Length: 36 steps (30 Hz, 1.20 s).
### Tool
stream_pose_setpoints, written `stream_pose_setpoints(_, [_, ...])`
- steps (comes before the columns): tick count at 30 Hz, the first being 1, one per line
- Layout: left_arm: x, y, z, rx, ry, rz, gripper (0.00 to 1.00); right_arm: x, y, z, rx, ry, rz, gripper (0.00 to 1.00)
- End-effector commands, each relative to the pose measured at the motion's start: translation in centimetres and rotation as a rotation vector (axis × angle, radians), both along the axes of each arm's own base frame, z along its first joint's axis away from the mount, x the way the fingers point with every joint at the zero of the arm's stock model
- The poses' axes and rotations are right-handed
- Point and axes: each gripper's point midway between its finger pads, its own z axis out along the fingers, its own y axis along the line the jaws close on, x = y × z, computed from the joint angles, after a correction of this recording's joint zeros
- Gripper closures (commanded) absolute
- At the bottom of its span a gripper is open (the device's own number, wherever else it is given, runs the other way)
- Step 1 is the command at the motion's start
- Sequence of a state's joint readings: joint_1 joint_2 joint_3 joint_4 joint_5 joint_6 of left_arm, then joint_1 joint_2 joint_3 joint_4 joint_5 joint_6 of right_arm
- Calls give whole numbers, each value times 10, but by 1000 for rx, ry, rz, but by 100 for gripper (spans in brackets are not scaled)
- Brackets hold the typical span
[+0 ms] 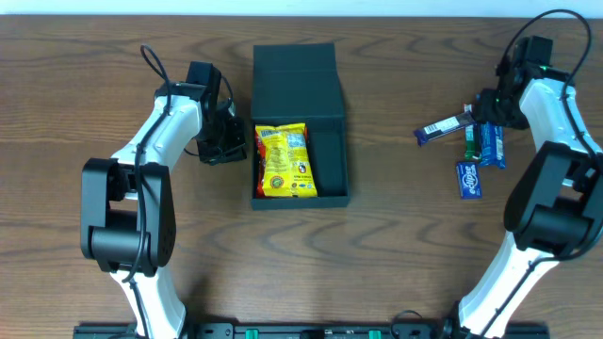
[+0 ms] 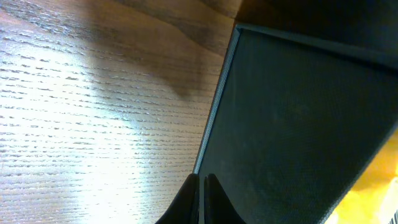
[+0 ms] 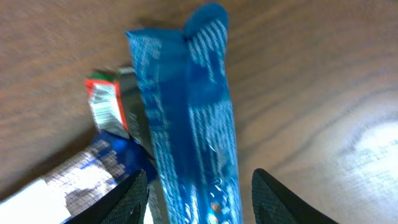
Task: Pack container
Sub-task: 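Move the right gripper to the candy bars and grasp the blue bar, then carry the blue bar into the box beside the yellow bag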
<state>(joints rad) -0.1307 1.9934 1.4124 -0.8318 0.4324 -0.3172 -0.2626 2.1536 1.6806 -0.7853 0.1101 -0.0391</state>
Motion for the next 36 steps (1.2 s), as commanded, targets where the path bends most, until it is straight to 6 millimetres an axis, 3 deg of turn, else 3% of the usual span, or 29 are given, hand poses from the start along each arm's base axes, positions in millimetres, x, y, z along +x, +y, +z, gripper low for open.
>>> stream_pose_setpoints(1, [7, 4, 11, 13, -33, 6, 94, 5, 8, -11, 49, 1, 34, 46])
stream_pose_setpoints(7, [6, 4, 10, 13, -29, 9, 94, 0, 9, -30, 60, 46, 36, 46])
stream_pose_setpoints(23, [6, 4, 11, 13, -30, 9, 94, -9, 1, -47, 49, 96, 15, 54])
stream_pose_setpoints(25, [6, 4, 11, 13, -30, 9, 94, -9, 1, -47, 49, 96, 16, 55])
stream_pose_setpoints(28, [6, 4, 11, 13, -30, 9, 94, -9, 1, -47, 49, 94, 15, 64])
stream_pose_setpoints(33, [6, 4, 11, 13, -30, 9, 94, -9, 1, -45, 48, 92, 15, 65])
stream_pose_setpoints(36, [6, 4, 11, 13, -30, 9, 94, -5, 0, -31, 45, 82, 15, 66])
